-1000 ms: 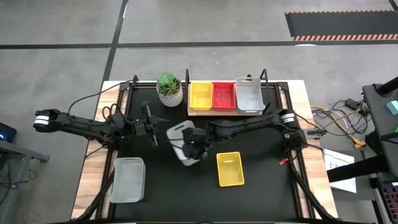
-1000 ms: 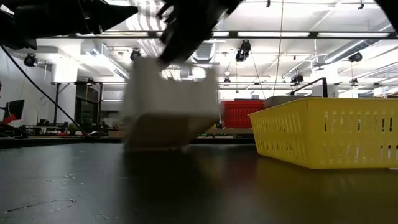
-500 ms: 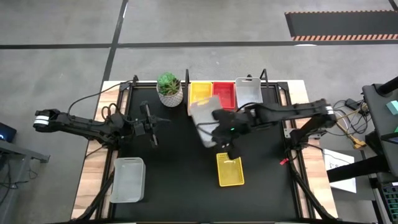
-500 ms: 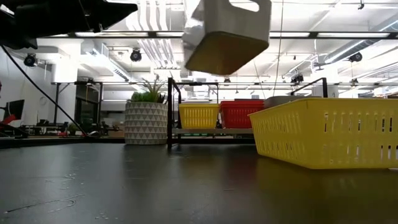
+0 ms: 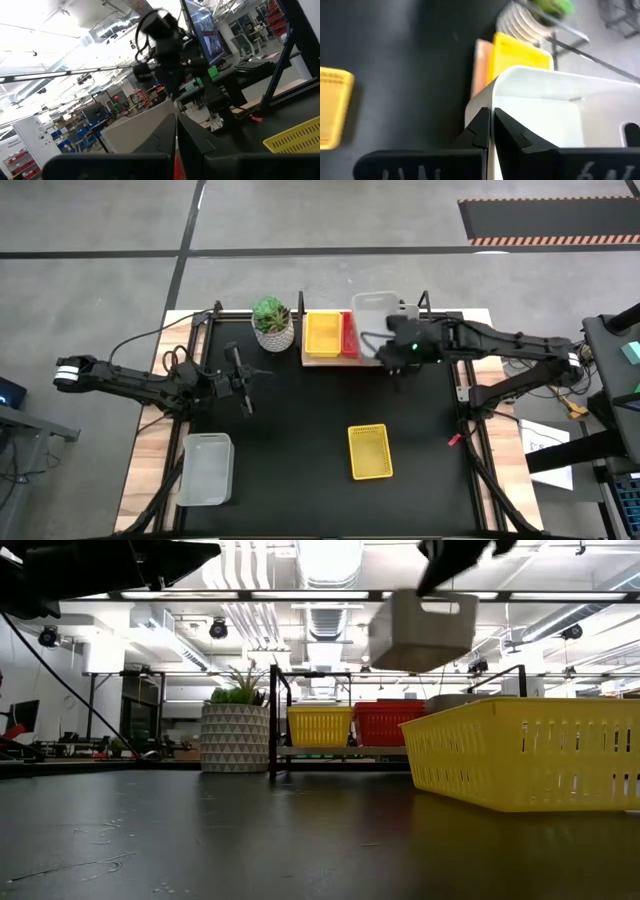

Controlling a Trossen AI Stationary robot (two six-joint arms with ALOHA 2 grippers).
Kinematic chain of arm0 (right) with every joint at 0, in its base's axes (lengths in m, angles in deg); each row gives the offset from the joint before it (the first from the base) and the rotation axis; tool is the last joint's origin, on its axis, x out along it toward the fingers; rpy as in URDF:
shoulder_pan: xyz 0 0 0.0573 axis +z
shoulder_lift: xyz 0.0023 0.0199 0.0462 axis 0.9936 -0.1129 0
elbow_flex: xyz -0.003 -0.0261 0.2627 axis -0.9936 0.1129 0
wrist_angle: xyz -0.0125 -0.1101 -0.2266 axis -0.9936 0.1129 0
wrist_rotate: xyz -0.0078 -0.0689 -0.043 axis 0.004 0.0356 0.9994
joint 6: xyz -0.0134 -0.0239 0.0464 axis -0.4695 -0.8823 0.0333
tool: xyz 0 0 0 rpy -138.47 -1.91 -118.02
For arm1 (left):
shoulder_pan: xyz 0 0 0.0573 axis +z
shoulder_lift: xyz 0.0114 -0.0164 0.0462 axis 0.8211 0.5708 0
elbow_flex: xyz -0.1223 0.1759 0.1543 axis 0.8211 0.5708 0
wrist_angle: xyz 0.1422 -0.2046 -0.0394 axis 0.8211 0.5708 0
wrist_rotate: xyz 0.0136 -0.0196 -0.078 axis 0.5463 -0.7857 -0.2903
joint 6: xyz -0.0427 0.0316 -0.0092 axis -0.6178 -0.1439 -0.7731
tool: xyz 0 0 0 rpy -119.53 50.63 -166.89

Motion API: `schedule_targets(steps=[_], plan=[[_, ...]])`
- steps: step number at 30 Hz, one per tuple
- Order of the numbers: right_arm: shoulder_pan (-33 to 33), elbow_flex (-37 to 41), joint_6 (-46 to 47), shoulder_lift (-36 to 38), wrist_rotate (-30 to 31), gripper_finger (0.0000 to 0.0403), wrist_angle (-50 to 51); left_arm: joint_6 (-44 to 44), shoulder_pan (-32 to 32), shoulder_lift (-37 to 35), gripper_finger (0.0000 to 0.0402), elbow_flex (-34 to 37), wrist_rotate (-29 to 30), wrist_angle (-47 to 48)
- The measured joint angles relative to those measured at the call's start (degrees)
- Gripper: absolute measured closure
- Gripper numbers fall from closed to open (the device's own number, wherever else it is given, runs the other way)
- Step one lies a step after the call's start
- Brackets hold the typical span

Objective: Stack baskets on shelf by color
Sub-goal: Stack the top gray bin on top of the gray bin

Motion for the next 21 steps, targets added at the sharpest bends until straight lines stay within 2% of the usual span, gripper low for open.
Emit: schedule_targets(steps=[6, 11, 21], plan=[[-9.3, 9.4, -2.7, 6.9, -5.1, 0.0394, -6.6, 0.0, 0.0, 0.0, 0.0402, 0.0, 0.0, 0.1], [-15.4, 14.9, -3.7, 10.6, -8.5, 0.0394, -8.1, 0.0, 0.0, 0.0, 0.0402, 0.0, 0.0, 0.2], [-20.4, 20.4, -6.9, 12.4, -9.3, 0.0394, -8.2, 0.0, 0.0, 0.0, 0.0402, 0.0, 0.0, 0.2]])
